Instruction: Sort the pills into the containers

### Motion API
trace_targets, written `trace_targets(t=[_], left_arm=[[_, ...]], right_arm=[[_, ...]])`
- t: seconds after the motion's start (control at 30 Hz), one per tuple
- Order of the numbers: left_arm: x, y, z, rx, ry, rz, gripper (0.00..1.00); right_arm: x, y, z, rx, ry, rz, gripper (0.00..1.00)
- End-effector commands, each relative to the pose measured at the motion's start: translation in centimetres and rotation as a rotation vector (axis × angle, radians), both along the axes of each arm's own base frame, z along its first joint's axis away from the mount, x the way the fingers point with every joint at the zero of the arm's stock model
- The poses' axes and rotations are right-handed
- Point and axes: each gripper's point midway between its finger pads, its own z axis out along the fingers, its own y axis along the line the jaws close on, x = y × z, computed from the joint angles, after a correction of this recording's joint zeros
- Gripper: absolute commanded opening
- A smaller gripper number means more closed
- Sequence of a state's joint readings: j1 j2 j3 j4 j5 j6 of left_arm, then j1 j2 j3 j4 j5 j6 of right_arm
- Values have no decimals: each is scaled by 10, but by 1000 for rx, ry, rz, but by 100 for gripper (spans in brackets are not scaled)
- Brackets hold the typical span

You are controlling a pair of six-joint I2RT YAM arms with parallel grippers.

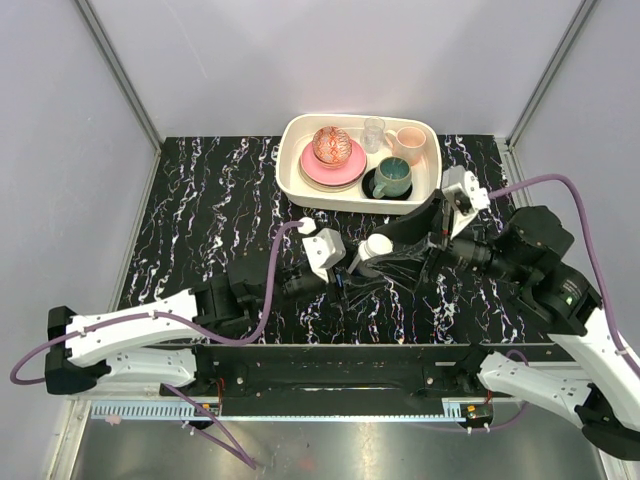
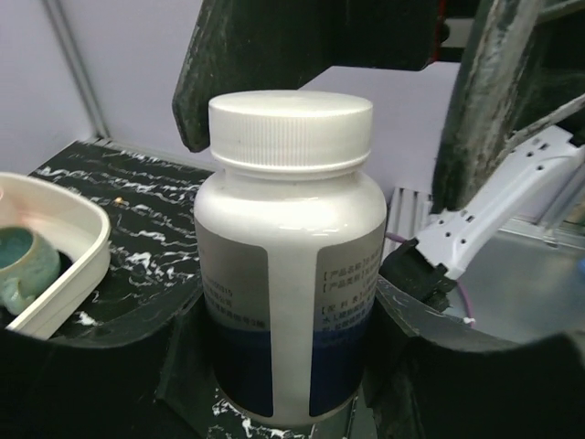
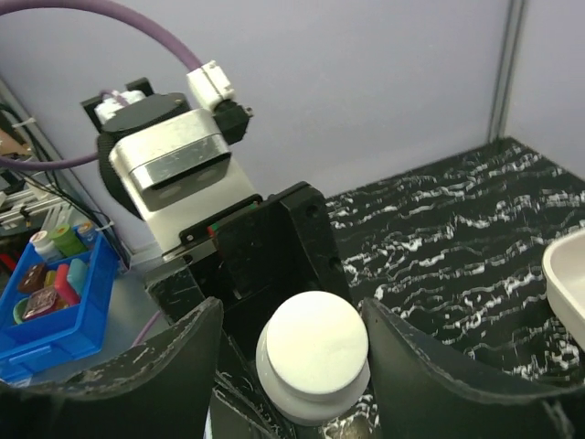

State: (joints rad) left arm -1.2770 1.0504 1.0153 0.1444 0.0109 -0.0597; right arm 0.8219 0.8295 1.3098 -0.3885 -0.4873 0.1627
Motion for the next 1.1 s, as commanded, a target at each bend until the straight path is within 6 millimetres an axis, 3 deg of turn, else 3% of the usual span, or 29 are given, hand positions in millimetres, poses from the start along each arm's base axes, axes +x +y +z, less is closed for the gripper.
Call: trace_targets(t=[0.0, 0.43, 0.67, 0.9, 1.07], left_arm=[[22, 9, 32, -57, -36, 126, 0], [42, 11, 29, -33, -35, 233, 0], [56, 22, 27, -39, -21, 333, 0], [67, 29, 23, -32, -10, 405, 0], [67, 26, 19, -20, -10, 400, 0]], right_arm=[[13, -1, -4, -29, 104, -76, 68], [34, 6, -45, -169, 249, -154, 59], [33, 3, -52, -199, 259, -163, 60], [29, 2, -58, -221, 263, -144, 69], [31, 2, -60, -226, 267, -150, 65]])
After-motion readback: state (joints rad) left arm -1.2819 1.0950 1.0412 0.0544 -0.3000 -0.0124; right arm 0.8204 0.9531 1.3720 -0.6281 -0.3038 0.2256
